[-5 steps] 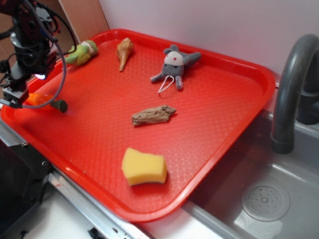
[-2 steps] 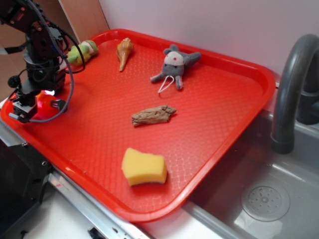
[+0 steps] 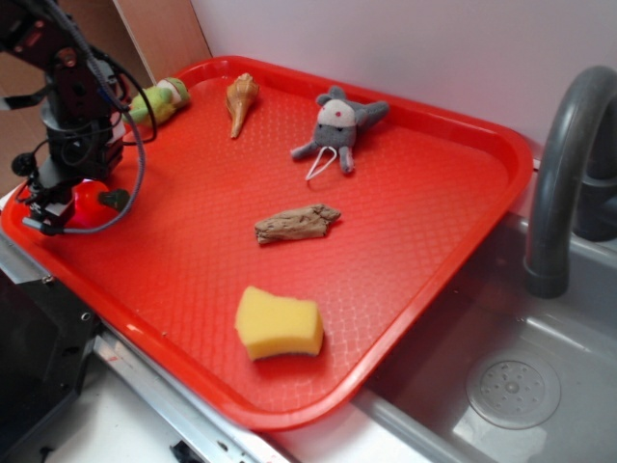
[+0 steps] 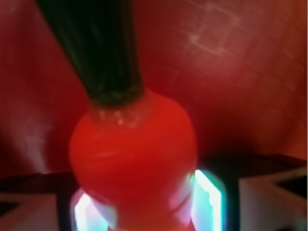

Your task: Grab the carrot.

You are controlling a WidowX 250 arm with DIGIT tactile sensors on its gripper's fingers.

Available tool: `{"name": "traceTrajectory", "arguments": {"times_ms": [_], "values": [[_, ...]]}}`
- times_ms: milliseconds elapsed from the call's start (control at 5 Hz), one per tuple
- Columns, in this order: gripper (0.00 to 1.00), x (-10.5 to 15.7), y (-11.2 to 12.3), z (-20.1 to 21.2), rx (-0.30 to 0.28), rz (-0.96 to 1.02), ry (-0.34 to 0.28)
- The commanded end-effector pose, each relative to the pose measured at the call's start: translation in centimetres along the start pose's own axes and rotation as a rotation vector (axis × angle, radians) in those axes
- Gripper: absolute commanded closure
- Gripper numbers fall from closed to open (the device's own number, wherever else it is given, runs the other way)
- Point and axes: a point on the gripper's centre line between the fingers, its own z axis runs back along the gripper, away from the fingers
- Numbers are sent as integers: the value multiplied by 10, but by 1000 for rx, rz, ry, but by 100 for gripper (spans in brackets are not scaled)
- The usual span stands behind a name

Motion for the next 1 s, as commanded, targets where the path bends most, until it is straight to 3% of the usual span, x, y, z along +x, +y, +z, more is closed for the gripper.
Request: {"name": "traceTrajectory", "arguments": {"times_ms": [0, 200, 400, 600, 800], "values": [[100, 15, -8, 101, 63, 544, -312], [100, 37, -15, 158, -47, 775, -282], [100, 57, -17, 204, -191, 990, -210], [100, 58, -2, 237, -292, 1227, -231], [100, 41, 14, 243, -379, 1369, -289]]}}
